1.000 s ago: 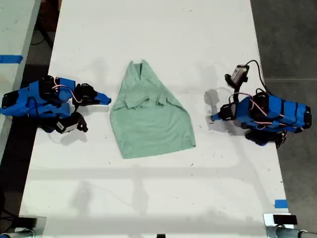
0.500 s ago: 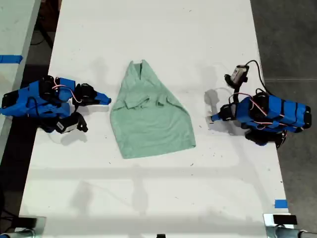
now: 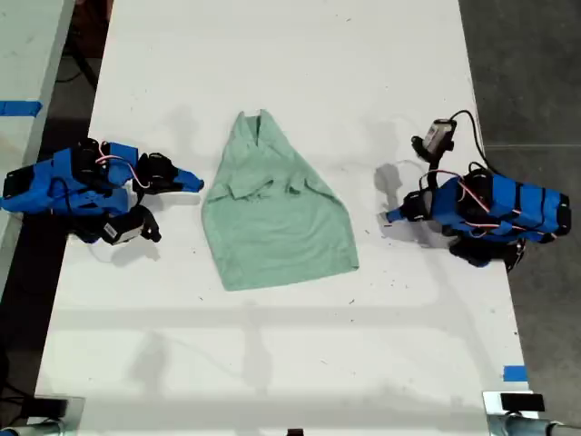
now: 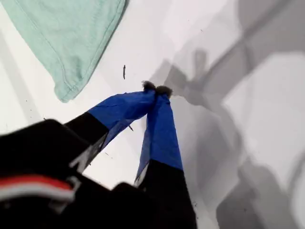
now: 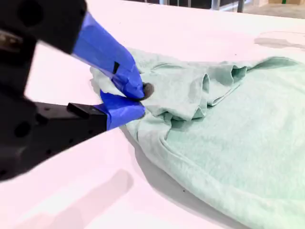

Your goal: Fold t shirt

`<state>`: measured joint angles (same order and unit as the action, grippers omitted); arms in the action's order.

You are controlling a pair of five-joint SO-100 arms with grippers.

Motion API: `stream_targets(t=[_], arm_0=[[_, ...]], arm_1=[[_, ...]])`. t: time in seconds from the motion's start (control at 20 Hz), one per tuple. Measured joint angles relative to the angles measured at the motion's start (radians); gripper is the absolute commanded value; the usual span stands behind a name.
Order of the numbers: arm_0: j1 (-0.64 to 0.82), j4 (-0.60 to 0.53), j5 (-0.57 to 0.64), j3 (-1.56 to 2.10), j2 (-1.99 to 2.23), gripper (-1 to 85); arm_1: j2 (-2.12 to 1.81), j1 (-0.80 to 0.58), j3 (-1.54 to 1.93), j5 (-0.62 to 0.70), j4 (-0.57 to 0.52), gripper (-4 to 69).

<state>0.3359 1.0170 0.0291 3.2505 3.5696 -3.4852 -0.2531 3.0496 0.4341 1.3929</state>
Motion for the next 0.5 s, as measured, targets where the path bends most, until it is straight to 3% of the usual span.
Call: stream_targets(t=[0.5], arm_0=[[0.000,0.000,0.000,0.000,0.000,1.5]], arm_1=[[0.000,0.005,0.000,-0.003,0.000,0.2]])
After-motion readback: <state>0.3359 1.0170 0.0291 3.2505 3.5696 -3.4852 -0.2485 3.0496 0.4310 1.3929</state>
